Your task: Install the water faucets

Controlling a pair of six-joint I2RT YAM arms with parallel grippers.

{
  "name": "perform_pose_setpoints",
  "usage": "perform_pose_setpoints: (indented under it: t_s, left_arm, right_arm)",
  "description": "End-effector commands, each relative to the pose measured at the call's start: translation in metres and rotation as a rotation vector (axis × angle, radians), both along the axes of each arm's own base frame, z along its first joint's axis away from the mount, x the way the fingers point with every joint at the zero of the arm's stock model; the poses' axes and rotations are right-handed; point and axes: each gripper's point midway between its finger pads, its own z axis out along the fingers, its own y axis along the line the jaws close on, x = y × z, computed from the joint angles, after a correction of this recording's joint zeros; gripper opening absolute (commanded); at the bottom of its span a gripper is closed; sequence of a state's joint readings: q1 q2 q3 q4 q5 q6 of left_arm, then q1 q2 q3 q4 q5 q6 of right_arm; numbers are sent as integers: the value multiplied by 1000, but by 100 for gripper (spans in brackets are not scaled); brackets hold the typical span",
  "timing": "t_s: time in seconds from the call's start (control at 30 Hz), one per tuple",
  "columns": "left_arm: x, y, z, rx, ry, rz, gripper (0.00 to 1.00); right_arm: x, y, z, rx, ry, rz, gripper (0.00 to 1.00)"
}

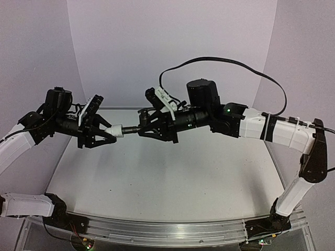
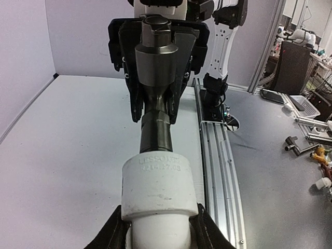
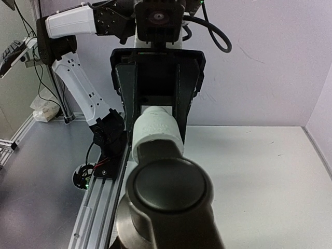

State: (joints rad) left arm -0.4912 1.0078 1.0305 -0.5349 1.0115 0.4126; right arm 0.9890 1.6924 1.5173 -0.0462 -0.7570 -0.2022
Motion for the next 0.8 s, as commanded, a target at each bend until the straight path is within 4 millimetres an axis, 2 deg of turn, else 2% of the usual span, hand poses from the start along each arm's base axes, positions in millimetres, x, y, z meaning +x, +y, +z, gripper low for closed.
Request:
perform_pose_setpoints:
  t_s: [0.0, 0.23, 0.47, 0.77]
  left_arm:
    - [6, -24, 24, -59, -299, -28, 0]
    - [11, -31, 14, -4, -387, 17, 0]
    - [25, -28, 11, 46, -506, 101, 0]
    - [35, -26, 10, 89, -589, 157, 0]
  right_arm:
    - [-34, 30, 26, 101, 132, 153, 0]
    - [-24, 30, 20, 68, 295, 164, 0]
    - [-22, 36, 16, 41, 465, 207, 0]
    - [4, 40, 4, -18, 708, 180, 0]
